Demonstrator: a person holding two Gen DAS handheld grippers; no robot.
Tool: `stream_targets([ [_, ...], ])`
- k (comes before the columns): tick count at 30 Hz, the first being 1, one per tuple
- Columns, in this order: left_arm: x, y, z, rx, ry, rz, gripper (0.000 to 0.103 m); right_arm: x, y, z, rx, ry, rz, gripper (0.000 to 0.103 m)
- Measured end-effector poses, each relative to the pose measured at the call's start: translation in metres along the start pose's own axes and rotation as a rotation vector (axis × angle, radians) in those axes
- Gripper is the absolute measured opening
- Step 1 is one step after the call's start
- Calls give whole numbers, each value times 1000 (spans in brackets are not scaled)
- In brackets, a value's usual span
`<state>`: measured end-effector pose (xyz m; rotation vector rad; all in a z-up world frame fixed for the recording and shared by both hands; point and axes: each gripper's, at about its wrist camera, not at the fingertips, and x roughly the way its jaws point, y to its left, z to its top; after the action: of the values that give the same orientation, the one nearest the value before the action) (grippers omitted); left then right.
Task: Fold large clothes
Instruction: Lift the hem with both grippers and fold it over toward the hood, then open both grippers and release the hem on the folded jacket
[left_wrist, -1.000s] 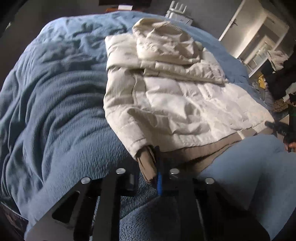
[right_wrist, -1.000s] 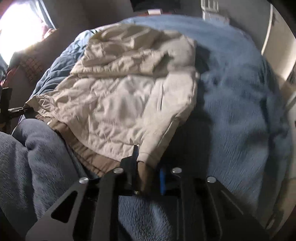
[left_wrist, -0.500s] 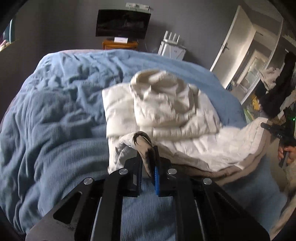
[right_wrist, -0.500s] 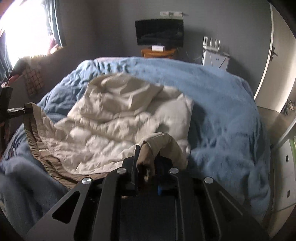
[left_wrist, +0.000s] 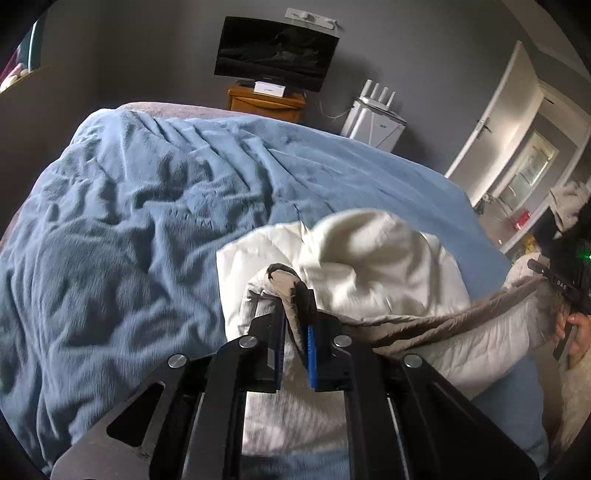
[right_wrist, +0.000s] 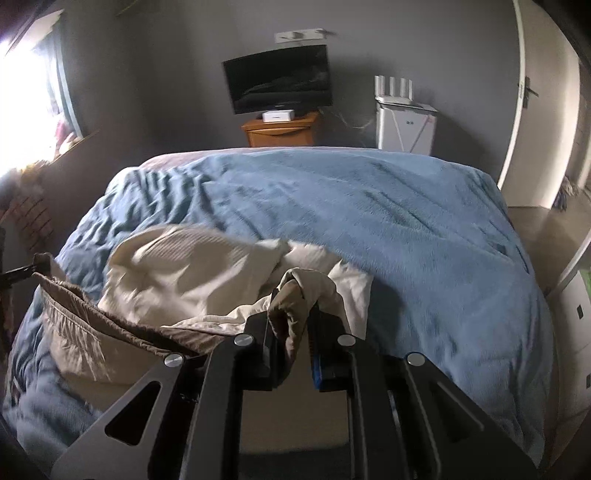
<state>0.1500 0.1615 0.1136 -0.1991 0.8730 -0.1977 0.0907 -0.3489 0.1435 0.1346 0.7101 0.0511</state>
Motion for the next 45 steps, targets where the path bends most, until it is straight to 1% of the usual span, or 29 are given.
stream_targets([
  [2,18,1,19,-7,6,13,10,19,-5,8,12,7,-25,10],
  [3,30,1,29,-12,14,22,10,35,-11,13,36,20,-39,10],
  [7,74,3,48,-22,69,68,10,84,-23,22,75,65,-80,10],
  [12,119,18,54,-59,123,118,11,136,-28,25,121,101,-107,10],
  [13,125,20,53,-67,130,124,12,145,-29,23,127,114,-111,10],
  [16,138,23,52,-65,148,139,13,168,-34,18,149,153,-113,10],
  [19,146,23,50,-66,154,150,13,180,-35,14,165,183,-110,11],
  [20,147,23,50,-75,159,146,13,181,-35,14,168,183,-109,11],
  [22,145,24,49,-87,159,137,18,177,-34,11,185,170,-101,15],
  [23,142,25,47,-91,156,128,19,175,-33,10,187,171,-92,18],
  [24,137,25,46,-97,152,118,22,174,-32,9,186,174,-84,27],
  [25,135,25,45,-104,147,110,25,170,-31,6,182,177,-71,39],
  [26,130,26,44,-119,141,96,27,165,-30,3,185,172,-63,47],
  [27,125,27,41,-136,135,81,35,160,-28,1,188,161,-66,61],
  [28,122,27,39,-149,133,67,63,152,-27,-2,188,140,-71,67],
  [29,115,28,36,-167,124,71,79,146,-26,-4,186,128,-70,69],
  [30,110,29,32,-182,108,42,93,136,-22,-8,180,109,-68,73],
  [31,105,29,28,-192,96,8,92,125,-17,-12,169,91,-55,77],
  [32,100,27,22,-199,94,-26,92,119,-14,-15,162,80,-46,79],
  [33,96,24,15,-196,95,-29,92,108,-7,-22,143,63,-34,82],
  [35,89,15,3,-167,83,-19,93,92,7,-35,102,39,-20,82],
  [36,85,8,-5,-143,76,-14,93,81,20,-47,63,29,-4,84],
  [37,80,-3,-17,-105,67,9,93,75,28,-56,40,23,4,86],
  [39,74,-17,-34,-63,51,28,93,66,46,-75,2,23,31,88],
  [42,66,-45,-68,-6,30,48,94,59,70,-105,-37,31,60,88],
  [44,64,-61,-87,35,21,58,96,57,82,-120,-60,26,57,88],
  [45,63,-67,-94,56,20,65,96,59,91,-129,-85,39,55,88],
])
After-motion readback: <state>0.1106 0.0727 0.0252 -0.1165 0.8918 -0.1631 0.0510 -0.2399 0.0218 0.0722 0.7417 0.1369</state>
